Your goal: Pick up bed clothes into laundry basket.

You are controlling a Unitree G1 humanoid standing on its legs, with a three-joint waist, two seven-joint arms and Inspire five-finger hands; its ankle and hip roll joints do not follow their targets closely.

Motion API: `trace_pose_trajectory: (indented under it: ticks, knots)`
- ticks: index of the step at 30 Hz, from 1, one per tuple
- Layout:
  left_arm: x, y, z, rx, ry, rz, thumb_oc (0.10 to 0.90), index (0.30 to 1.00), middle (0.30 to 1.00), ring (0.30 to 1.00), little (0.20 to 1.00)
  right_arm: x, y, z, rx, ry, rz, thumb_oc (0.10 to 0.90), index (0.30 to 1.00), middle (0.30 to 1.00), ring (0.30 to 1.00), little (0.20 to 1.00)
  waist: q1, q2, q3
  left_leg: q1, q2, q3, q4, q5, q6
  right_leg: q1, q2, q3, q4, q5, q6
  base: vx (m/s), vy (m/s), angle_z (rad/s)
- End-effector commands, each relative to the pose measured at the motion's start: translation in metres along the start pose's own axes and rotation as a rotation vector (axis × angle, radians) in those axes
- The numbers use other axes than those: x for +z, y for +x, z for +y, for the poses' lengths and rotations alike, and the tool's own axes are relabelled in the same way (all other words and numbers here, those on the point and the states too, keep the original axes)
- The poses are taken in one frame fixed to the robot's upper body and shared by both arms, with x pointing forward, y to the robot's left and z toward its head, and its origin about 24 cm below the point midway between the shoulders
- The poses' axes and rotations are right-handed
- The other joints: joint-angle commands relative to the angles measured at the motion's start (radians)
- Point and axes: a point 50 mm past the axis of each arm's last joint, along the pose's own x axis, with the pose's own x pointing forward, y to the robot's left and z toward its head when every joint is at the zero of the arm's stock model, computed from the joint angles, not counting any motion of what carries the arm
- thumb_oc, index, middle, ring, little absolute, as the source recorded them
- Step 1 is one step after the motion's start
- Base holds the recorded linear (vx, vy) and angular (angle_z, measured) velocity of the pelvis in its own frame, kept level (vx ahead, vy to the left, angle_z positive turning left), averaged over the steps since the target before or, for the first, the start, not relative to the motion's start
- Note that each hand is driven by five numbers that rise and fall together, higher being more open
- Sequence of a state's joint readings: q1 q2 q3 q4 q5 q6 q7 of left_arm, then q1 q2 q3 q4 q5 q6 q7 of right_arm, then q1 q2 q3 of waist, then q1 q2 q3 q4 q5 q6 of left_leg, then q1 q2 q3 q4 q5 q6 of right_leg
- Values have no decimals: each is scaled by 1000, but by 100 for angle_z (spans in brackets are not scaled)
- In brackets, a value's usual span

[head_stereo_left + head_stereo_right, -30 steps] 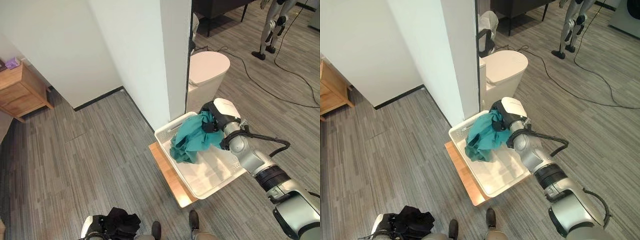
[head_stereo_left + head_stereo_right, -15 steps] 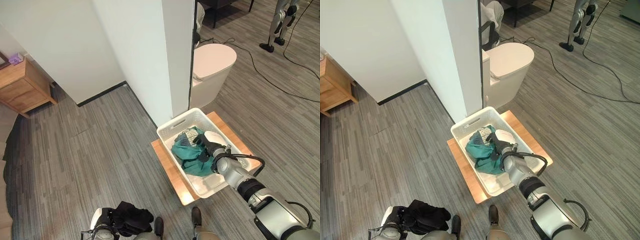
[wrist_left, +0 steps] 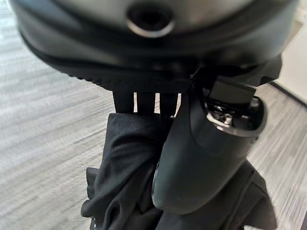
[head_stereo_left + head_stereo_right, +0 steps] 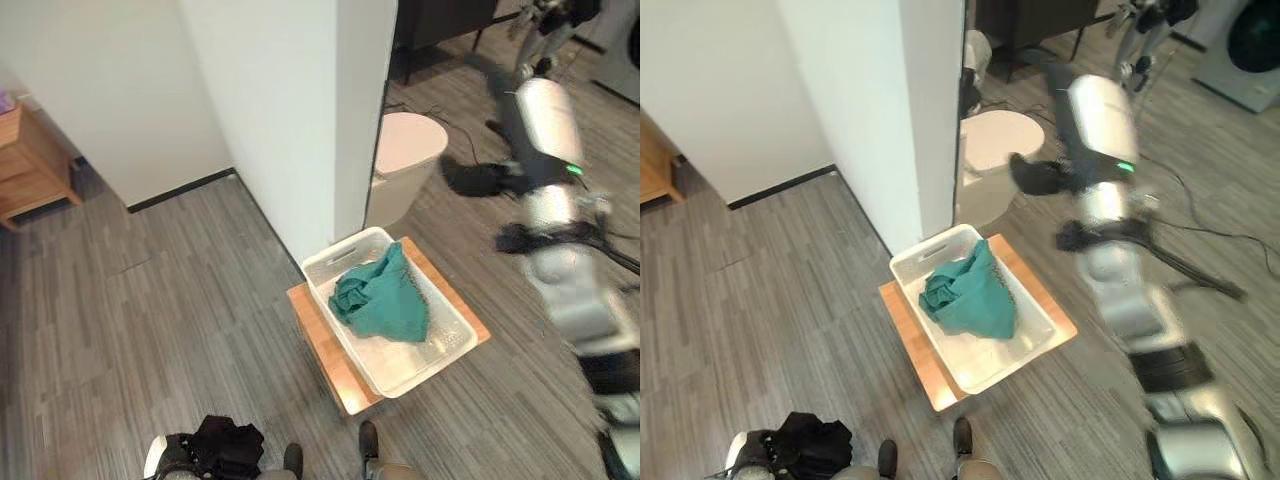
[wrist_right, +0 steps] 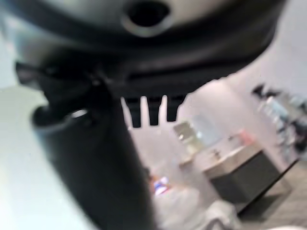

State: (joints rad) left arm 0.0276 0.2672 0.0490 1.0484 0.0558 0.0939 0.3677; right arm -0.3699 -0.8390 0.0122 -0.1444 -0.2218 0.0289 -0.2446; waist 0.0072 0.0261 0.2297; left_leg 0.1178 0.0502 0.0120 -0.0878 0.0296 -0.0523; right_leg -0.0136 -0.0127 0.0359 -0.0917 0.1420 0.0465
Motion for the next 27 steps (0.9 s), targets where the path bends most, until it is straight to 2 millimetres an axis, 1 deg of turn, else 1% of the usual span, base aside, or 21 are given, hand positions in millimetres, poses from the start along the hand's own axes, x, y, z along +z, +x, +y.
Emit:
trace_pose_trajectory:
  ticks: [1,3,7,9,10,11,12,13,14,15,16,17,18,19,20,21,22,23,24,26,27]
  knots:
    - [0,10,33,109,86,-11,400,300,300,300,300,12,8,-19,-138,111,-73,800,900,900,900,900,-20,-18,-93,-64,23,35,1,-36,-26,70,-99,-22,50,-157,67,7,22,-25]
    - [2,9,30,102,81,-20,400,300,300,300,300,4,3,-19,-148,144,-34,800,900,900,900,900,-25,-19,-96,-60,24,41,1,-39,-25,70,-97,-15,48,-155,69,-5,20,-22]
    - [7,7,23,89,19,-34,400,300,300,300,300,-16,-13,-31,-244,141,49,800,900,900,900,900,-33,-22,-105,-55,28,49,1,-44,-27,73,-97,-16,44,-154,71,0,9,-24]
    - [12,7,27,114,-29,-60,400,300,300,300,300,-36,-31,-38,-301,108,144,800,900,900,900,900,-40,-20,-109,-53,30,51,1,-47,-26,75,-97,-18,45,-157,72,18,-9,7]
    - [24,7,39,167,-59,-119,400,300,300,300,300,-63,-54,-38,-323,57,281,800,900,900,900,900,-44,-16,-113,-50,30,50,1,-51,-26,80,-97,-19,44,-158,72,15,-12,8]
    - [24,7,39,167,-58,-119,400,300,300,300,300,-63,-55,-38,-323,57,282,800,900,900,900,900,-43,-16,-113,-50,30,50,1,-51,-26,80,-97,-18,44,-158,72,8,-27,6]
    - [51,7,64,261,-104,-232,400,300,300,300,300,-94,-85,-26,-308,31,467,800,900,900,900,900,-54,-6,-110,-49,30,52,1,-52,-26,79,-98,-17,45,-158,72,0,0,0]
    - [64,5,76,301,-131,-289,400,300,300,300,300,-109,-103,-19,-287,24,568,800,900,900,900,900,-56,-2,-110,-49,30,53,1,-52,-26,78,-98,-17,46,-159,72,0,0,0]
    - [63,5,77,303,-129,-287,400,300,300,300,300,-110,-104,-18,-286,27,569,800,900,900,900,900,-56,-5,-111,-48,30,53,1,-53,-26,79,-98,-17,47,-160,72,0,0,0]
    - [90,-2,106,389,-182,-415,400,300,300,300,300,-141,-150,-1,-213,-12,812,800,900,900,900,900,-63,9,-106,-49,30,54,1,-50,-24,76,-98,-12,52,-161,72,0,0,0]
    - [102,-8,118,421,-188,-479,400,300,300,300,300,-149,-169,7,-177,-30,897,800,900,900,900,900,-67,16,-105,-49,30,56,1,-51,-23,75,-98,-8,52,-161,72,-32,-18,-5]
    - [129,-21,142,486,-191,-616,400,300,300,300,300,-168,-217,25,-75,-69,1109,800,900,900,900,900,-73,28,-100,-42,29,58,1,-58,-21,80,-99,-1,52,-168,74,-44,-6,-6]
    - [143,-29,153,510,-200,-681,400,300,300,300,300,-173,-233,31,-26,-90,1180,800,900,900,900,900,-76,33,-99,-47,29,60,1,-49,-22,75,-98,3,50,-160,74,-45,-13,-8]
    - [158,-40,166,543,-201,-763,400,300,300,300,300,-177,-256,43,70,-115,1262,800,900,900,900,900,-78,36,-96,-45,28,64,1,-49,-22,78,-99,7,49,-160,75,-46,-15,-11]
    - [168,-48,174,561,-198,-821,400,300,300,300,300,-179,-271,48,138,-132,1316,800,900,900,900,900,-79,42,-96,-46,29,65,1,-46,-23,78,-99,8,48,-159,75,-13,-12,-14]
    - [168,-48,175,563,-198,-820,400,300,300,300,300,-179,-271,49,140,-129,1314,800,900,900,900,900,-80,40,-96,-46,29,65,1,-46,-23,77,-99,9,48,-159,75,-33,-18,-29]
    - [224,-101,188,529,-248,-1165,400,300,300,300,300,-171,-350,73,452,-151,1616,800,900,900,900,900,-83,62,-94,-45,27,62,1,-40,-29,86,-99,11,44,-159,75,-25,-14,-24]
    - [224,-101,189,530,-249,-1165,400,300,300,300,300,-172,-349,74,452,-148,1614,800,900,900,900,900,-84,61,-92,-44,27,62,1,-40,-29,87,-99,11,44,-160,75,-30,-17,-15]
    - [239,-122,187,469,-278,-1287,400,300,300,300,300,-164,-369,81,547,-135,1696,800,900,900,900,900,-84,69,-92,-42,25,60,1,-38,-31,94,-100,7,39,-160,74,-3,-11,5]
    - [255,-146,186,433,-269,-1419,400,300,300,300,300,-157,-385,86,621,-116,1755,800,900,900,900,900,-85,72,-92,-40,26,58,1,-38,-33,103,-101,4,32,-159,73,-9,-25,11]
    - [259,-153,185,411,-279,-1455,400,300,300,300,300,-154,-389,88,649,-111,1766,800,900,900,900,900,-86,72,-91,-39,26,57,1,-38,-33,105,-101,2,30,-158,73,-11,-34,20]
